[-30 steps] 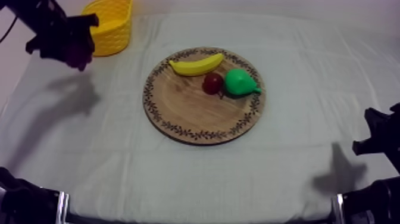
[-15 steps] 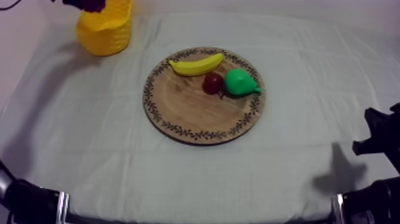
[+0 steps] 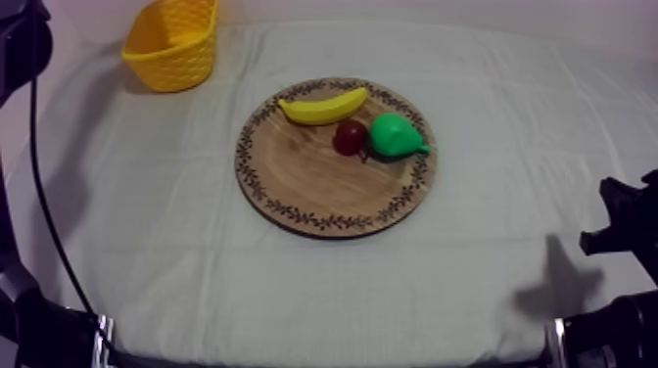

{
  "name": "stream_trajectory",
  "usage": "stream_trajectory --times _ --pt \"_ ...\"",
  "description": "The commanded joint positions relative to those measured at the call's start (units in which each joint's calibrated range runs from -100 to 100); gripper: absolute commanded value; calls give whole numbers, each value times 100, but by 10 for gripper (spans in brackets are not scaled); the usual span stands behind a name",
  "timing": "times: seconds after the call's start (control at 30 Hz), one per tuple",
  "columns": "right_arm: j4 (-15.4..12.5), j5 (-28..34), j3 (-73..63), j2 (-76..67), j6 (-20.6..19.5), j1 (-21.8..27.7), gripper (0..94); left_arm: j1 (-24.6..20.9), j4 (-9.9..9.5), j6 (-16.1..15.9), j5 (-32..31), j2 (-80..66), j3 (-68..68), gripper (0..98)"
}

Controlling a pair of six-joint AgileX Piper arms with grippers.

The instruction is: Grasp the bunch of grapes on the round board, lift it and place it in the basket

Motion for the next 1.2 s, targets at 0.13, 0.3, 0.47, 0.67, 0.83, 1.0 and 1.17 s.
stream_trajectory --times 0.13,0.3,0.47,0.67,0.83,1.0,1.17 --pt "0 2 -1 2 0 3 3 -20 -12 -1 -74 502 -80 478" --pt "0 2 -1 2 0 3 3 -38 6 6 -266 541 303 477" --pt "0 2 -1 2 0 3 3 -51 4 9 -420 511 601 477" --pt "0 2 -1 2 0 3 3 -61 14 13 -529 468 768 516" --pt "0 2 -1 2 0 3 3 -58 31 35 -676 453 853 762" --pt "0 2 -1 2 0 3 3 -41 42 -24 -957 410 863 923" --pt "0 2 -1 2 0 3 3 -16 44 -27 -1085 375 874 949"
